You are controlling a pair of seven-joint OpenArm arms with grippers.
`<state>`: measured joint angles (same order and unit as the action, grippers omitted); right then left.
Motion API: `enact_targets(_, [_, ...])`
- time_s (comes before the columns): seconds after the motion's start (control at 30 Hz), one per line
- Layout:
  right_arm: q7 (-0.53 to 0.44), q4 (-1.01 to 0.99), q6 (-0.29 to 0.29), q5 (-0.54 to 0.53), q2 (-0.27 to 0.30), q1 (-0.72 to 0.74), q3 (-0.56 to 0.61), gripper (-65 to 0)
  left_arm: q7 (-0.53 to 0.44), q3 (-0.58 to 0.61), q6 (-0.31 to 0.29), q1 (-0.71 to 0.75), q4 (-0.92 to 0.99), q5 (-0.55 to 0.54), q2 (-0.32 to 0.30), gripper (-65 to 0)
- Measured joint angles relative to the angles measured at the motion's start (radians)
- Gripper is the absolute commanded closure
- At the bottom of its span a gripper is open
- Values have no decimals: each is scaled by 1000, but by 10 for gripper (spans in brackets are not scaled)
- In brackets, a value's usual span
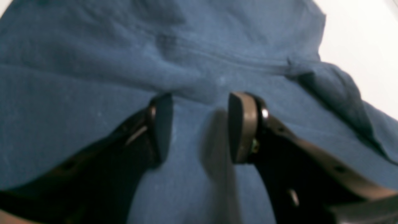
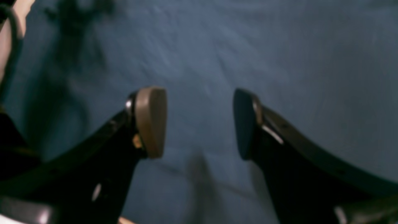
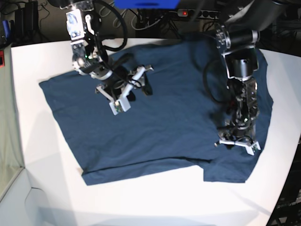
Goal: Layout the t-shirt on the table in an organized manner, then fold the t-shirt properly
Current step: 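Grasp the shirt body with both grippers near the collar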
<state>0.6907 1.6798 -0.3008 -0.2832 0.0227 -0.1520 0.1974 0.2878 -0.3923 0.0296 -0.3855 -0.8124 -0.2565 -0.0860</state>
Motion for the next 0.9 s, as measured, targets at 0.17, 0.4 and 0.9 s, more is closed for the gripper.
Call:
enact_targets(0.17, [-84, -170, -17, -26, 89, 55, -3, -254, -19, 2, -11, 47, -20, 41, -21, -292])
enact_targets(0.4, [-248, -383, -44, -56, 177, 195, 1, -189, 52, 0, -13, 179, -182, 49, -29, -292])
enact_targets(0.9, [-445, -1057, -6, -10, 115, 718, 0, -190, 312, 312, -4, 407, -537, -257, 117, -237])
